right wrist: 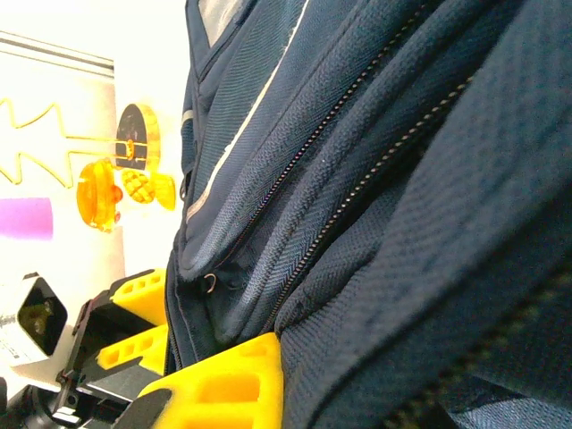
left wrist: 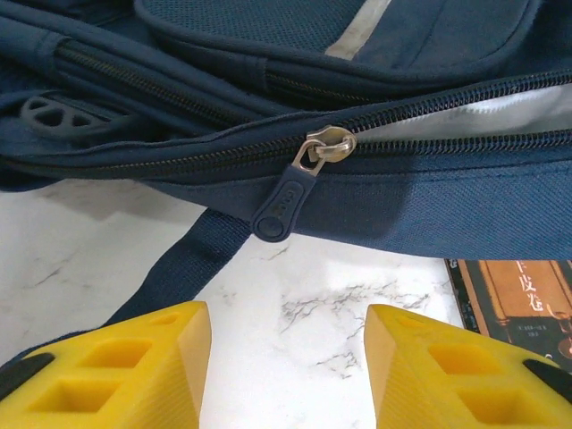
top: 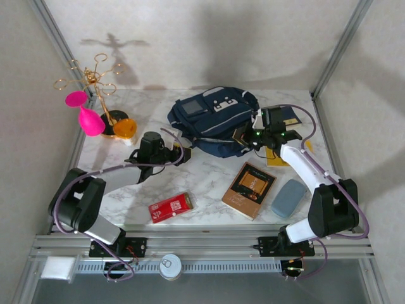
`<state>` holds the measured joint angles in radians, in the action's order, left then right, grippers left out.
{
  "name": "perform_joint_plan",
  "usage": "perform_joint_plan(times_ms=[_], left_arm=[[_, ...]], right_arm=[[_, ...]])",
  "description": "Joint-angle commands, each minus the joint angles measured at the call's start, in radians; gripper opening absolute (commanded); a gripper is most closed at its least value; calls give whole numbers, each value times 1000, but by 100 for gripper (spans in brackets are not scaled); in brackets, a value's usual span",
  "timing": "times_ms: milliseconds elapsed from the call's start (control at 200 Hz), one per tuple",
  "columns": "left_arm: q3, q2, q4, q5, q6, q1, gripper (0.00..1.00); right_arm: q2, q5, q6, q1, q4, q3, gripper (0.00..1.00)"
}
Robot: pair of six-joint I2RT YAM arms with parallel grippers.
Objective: Pack the student bag
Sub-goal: Unzip the student bag at the center of the table.
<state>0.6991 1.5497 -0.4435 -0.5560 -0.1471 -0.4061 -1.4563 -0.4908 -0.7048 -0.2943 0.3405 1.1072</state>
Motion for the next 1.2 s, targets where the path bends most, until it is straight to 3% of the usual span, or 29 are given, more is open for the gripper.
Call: perform_joint_plan(times_ms=[0, 180, 446, 956, 1196], left_arm=[[37, 49, -92, -58, 31, -10, 47], [105, 154, -108, -92, 19, -13, 43], [147, 182, -140, -97, 35, -17, 36], [169, 175, -79, 9, 67, 5, 0], [130, 173, -129, 41, -28, 62, 0]], right_arm=[[32, -63, 67, 10, -32, 66, 0], [27, -77, 77, 15, -22, 81, 0], [-5, -86, 90, 17, -20, 85, 0], [1, -92, 144, 23, 28, 110, 0], [16, -111, 177, 26, 49, 116, 0]])
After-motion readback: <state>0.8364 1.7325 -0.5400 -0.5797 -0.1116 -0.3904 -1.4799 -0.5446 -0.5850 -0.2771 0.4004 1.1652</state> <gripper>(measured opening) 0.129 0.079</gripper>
